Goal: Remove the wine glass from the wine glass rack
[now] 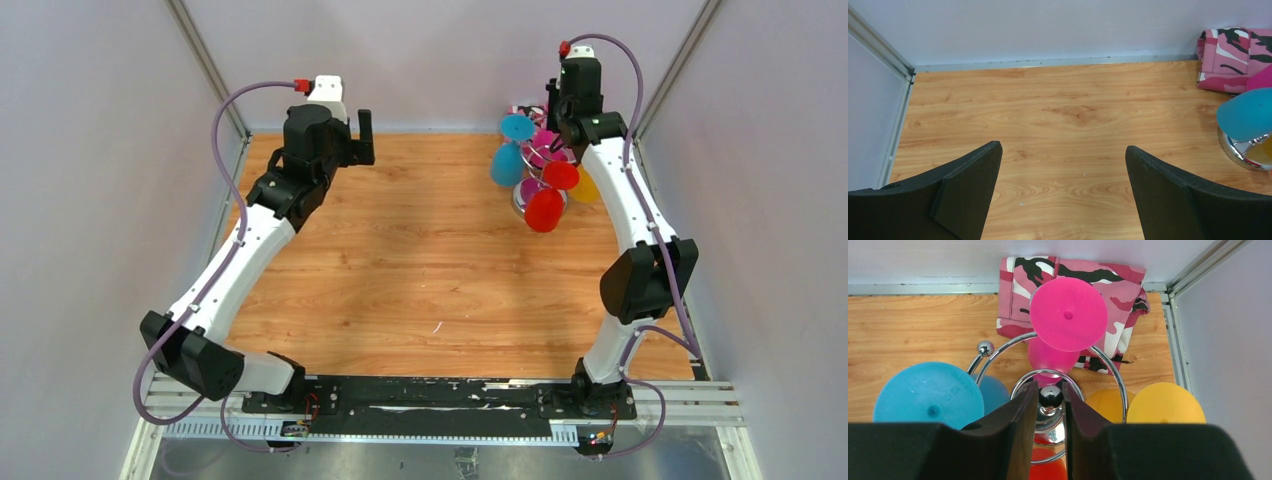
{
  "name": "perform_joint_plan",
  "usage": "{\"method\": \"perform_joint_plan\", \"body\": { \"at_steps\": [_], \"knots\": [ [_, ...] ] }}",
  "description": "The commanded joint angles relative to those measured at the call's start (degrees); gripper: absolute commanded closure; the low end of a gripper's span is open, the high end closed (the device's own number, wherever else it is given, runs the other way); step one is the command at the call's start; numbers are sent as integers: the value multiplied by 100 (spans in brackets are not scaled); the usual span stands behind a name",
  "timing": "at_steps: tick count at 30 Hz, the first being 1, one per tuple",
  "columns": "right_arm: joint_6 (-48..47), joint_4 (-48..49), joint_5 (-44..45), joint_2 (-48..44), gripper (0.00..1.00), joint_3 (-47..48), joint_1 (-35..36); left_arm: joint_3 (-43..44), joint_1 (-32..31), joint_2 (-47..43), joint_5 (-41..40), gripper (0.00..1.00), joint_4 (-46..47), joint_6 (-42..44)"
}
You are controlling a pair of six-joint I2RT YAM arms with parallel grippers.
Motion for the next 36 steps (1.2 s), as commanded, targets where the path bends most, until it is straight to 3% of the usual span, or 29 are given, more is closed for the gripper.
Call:
{"method": "perform_joint_plan", "body": {
  "at_steps": [1,6,10,36],
  "knots": [
    [51,115,-33,24,74,107,-113,-65,8,102,-107,0,191,7],
    [80,133,-13,75,83,132,-155,-94,8,162,-97,0,218,-20],
    [113,134,-17,131,100,134,-199,-134,8,213,-97,1,235,-29],
    [256,207,-613,-688,100,-312,-219,-59,8,452,12,3,258,-78]
  ]
}}
